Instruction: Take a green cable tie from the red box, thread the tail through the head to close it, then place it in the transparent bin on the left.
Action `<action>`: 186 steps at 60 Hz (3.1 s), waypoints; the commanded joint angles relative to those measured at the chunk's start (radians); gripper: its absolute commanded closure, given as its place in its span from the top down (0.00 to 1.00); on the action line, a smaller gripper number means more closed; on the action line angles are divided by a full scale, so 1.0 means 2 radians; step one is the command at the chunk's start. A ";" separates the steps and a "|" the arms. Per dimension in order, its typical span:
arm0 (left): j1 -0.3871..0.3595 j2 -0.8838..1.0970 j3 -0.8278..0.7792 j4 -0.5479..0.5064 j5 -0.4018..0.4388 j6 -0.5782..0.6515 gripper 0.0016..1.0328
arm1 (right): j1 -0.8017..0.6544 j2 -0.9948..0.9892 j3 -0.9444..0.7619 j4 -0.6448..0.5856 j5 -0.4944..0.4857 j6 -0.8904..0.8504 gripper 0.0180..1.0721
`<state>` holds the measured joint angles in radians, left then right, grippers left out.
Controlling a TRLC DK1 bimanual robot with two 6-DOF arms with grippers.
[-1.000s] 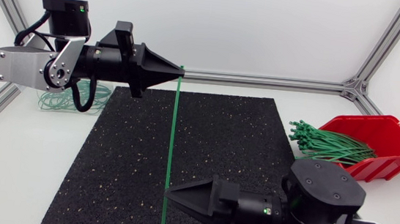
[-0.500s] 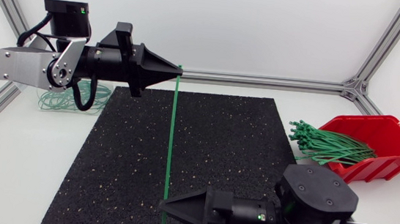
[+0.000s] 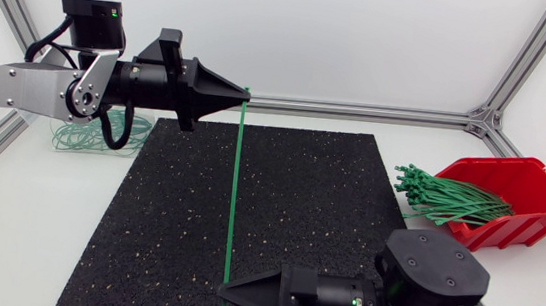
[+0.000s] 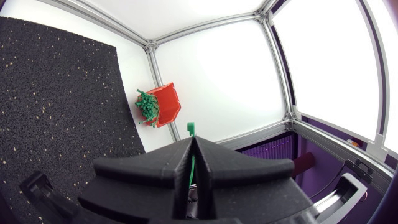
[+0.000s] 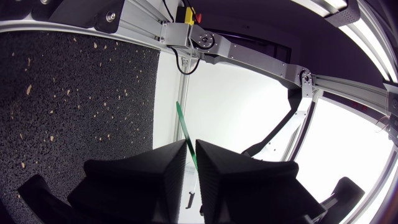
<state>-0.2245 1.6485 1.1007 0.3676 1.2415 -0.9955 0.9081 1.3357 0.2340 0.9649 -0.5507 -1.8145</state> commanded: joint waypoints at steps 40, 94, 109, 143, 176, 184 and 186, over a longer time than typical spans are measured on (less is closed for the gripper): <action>-0.003 0.002 0.006 0.006 0.006 -0.015 0.04 | 0.002 -0.015 -0.017 0.004 0.002 0.006 0.24; -0.004 -0.016 -0.007 0.009 0.006 -0.016 0.04 | -0.010 -0.011 -0.008 0.003 0.005 0.006 0.18; -0.007 -0.017 -0.007 0.009 0.006 -0.016 0.04 | -0.010 -0.011 -0.007 0.004 0.005 0.006 0.09; -0.013 -0.020 -0.023 0.024 0.006 -0.013 0.04 | -0.008 -0.001 0.007 -0.005 0.005 0.021 0.05; -0.011 -0.043 -0.043 0.025 0.005 -0.009 0.04 | -0.094 0.011 0.022 0.000 -0.088 0.284 0.05; -0.010 -0.051 -0.046 0.025 0.004 -0.008 0.04 | -0.097 0.026 0.029 -0.005 -0.067 0.314 0.05; -0.010 -0.053 -0.047 0.025 0.004 -0.008 0.04 | -0.095 0.030 0.027 -0.004 -0.063 0.323 0.05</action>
<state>-0.2443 1.5772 1.0271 0.4019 1.2411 -0.9955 0.7158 1.3708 0.2733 0.9558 -0.6868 -1.2545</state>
